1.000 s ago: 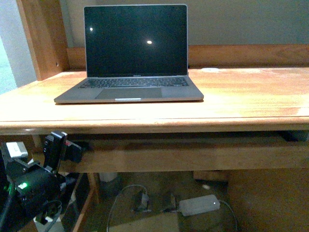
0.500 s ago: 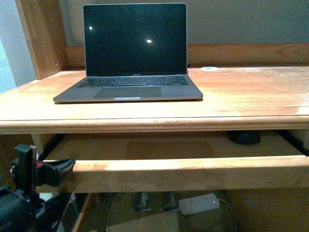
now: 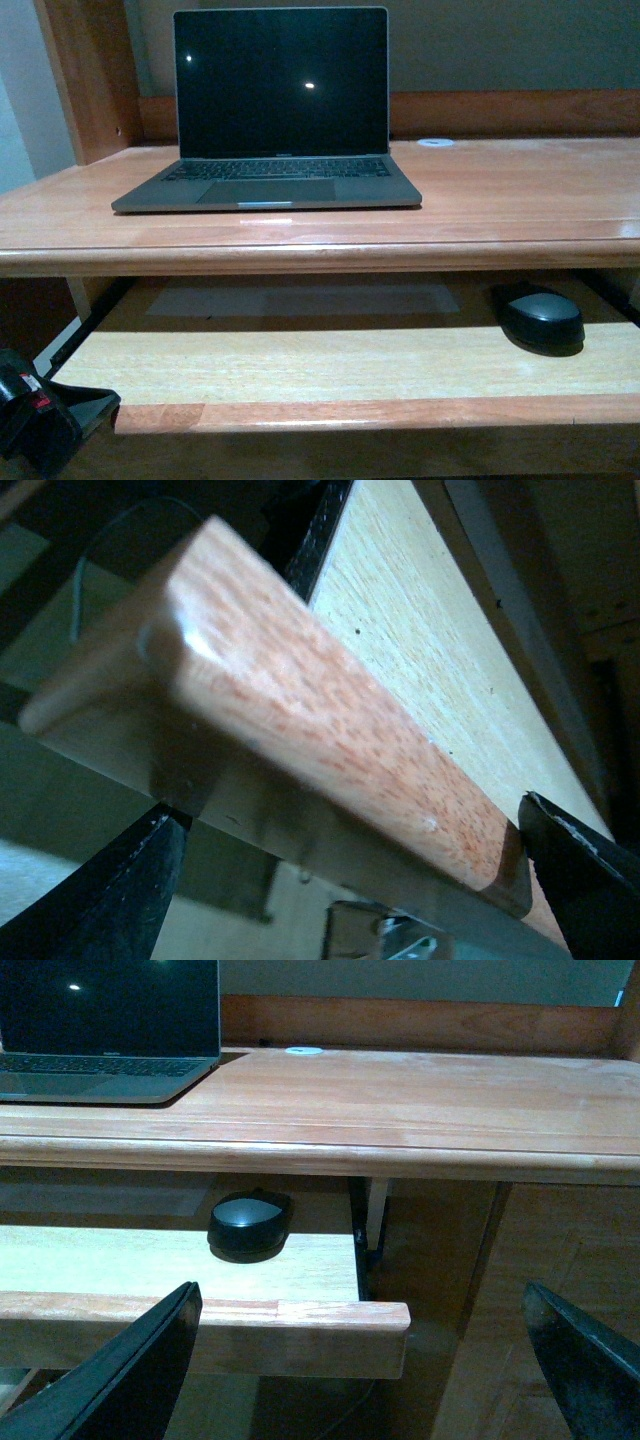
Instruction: Place mouse
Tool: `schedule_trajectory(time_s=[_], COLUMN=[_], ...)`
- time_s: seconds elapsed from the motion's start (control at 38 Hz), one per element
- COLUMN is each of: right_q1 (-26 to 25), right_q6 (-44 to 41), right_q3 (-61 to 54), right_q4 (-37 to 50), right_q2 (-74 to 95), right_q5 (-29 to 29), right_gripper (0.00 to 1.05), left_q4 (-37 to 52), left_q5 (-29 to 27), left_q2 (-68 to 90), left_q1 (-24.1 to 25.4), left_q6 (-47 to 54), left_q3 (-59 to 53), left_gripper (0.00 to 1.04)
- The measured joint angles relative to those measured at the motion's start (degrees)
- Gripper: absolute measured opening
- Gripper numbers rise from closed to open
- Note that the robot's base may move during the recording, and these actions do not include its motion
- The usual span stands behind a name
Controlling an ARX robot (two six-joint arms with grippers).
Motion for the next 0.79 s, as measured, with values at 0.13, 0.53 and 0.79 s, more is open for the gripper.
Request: schedule_trajectory(time_s=[0.13,0.53,0.79], right_q1=[0.0,0.0,0.0], right_q6=[0.0,0.0,0.0], right_q3=[0.0,0.0,0.0], right_q4=[0.0,0.0,0.02], right_q2=[0.0,0.0,0.0], right_q5=[-0.02,-0.02,-0.02], right_gripper=[0.98,0.98,0.98], left_q4=[-14.84,-26.51,-3.19], left_q5=[0.66,-5.51,-16.31], left_q2=[-7.82,-17.62,-24.57], left_q1=[1.46,8.57,18.69], left_q6=[10.08,38.21,52.98], left_q3=[2.51,8.85,12.76], left_gripper=[0.98,0.98,0.98])
